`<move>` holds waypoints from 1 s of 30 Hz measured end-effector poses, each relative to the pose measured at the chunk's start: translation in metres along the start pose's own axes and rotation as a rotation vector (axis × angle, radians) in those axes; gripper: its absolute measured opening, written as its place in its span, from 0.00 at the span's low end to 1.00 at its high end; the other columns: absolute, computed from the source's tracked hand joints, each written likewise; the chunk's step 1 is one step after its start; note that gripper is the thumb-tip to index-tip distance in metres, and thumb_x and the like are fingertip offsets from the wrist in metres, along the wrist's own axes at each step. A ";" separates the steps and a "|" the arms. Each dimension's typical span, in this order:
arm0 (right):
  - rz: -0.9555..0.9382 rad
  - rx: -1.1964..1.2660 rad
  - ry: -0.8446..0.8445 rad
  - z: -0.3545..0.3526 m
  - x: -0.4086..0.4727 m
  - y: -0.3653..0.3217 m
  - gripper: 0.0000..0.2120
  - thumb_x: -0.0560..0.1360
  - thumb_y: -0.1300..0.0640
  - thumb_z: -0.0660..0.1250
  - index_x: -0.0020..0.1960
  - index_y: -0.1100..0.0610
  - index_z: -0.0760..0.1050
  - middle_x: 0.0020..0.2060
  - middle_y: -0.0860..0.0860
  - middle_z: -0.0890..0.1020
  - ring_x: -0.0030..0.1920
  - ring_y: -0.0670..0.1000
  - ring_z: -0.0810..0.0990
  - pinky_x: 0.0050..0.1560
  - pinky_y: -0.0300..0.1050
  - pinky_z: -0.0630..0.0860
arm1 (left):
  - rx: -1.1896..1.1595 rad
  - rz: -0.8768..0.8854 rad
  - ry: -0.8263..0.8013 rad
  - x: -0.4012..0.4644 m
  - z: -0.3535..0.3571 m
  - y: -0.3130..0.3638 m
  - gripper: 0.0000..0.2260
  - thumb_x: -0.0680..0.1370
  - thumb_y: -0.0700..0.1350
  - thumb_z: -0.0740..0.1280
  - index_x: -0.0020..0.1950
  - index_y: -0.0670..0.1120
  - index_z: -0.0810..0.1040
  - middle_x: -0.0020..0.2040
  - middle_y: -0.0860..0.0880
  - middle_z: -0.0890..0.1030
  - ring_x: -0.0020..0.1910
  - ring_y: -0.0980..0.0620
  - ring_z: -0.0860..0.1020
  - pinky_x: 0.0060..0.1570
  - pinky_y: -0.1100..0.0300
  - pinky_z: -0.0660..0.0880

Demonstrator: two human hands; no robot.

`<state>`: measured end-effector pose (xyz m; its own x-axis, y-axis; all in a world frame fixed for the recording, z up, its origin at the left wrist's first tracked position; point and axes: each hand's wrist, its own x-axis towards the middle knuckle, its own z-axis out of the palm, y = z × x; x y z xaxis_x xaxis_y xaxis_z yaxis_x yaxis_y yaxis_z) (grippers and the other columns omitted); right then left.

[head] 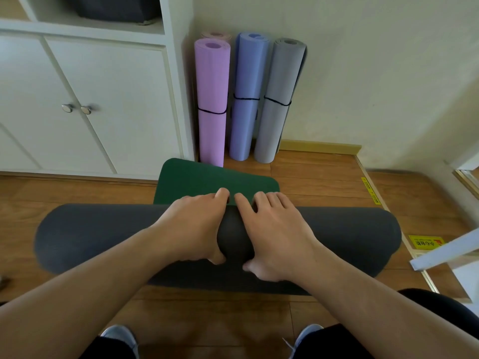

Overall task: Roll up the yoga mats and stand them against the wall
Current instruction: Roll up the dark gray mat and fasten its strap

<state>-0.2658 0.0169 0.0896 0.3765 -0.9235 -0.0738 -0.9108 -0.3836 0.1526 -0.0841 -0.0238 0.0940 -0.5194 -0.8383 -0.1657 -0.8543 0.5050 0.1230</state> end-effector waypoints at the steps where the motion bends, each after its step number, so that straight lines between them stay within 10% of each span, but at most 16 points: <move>1: 0.007 -0.008 -0.027 -0.001 0.000 0.000 0.61 0.63 0.34 0.82 0.82 0.54 0.49 0.70 0.57 0.70 0.71 0.62 0.71 0.77 0.60 0.65 | -0.025 -0.011 -0.031 0.000 -0.002 -0.001 0.44 0.61 0.67 0.81 0.68 0.55 0.63 0.58 0.56 0.77 0.54 0.52 0.79 0.55 0.51 0.81; 11: 0.025 0.149 -0.008 0.001 0.009 0.011 0.45 0.62 0.30 0.79 0.69 0.50 0.68 0.56 0.50 0.79 0.56 0.54 0.79 0.56 0.53 0.79 | 0.229 -0.002 0.083 -0.006 0.016 0.009 0.55 0.62 0.67 0.81 0.79 0.47 0.56 0.70 0.48 0.67 0.69 0.46 0.71 0.70 0.48 0.72; 18: -0.020 0.071 0.011 0.007 0.004 0.004 0.56 0.63 0.34 0.81 0.80 0.53 0.57 0.71 0.53 0.71 0.70 0.57 0.71 0.75 0.56 0.69 | 0.065 0.017 0.088 -0.001 0.009 0.004 0.42 0.62 0.65 0.82 0.66 0.52 0.65 0.60 0.55 0.75 0.58 0.51 0.76 0.62 0.53 0.75; 30: -0.018 0.211 -0.023 0.006 0.006 0.006 0.45 0.63 0.32 0.79 0.71 0.48 0.66 0.60 0.48 0.78 0.60 0.53 0.78 0.62 0.53 0.77 | 0.194 0.048 0.034 -0.005 0.022 0.014 0.46 0.63 0.65 0.80 0.73 0.50 0.64 0.65 0.50 0.71 0.63 0.48 0.73 0.67 0.51 0.73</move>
<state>-0.2703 0.0093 0.0838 0.3914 -0.9150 -0.0978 -0.9201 -0.3873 -0.0584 -0.0940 -0.0080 0.0745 -0.5619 -0.8169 -0.1305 -0.8177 0.5723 -0.0617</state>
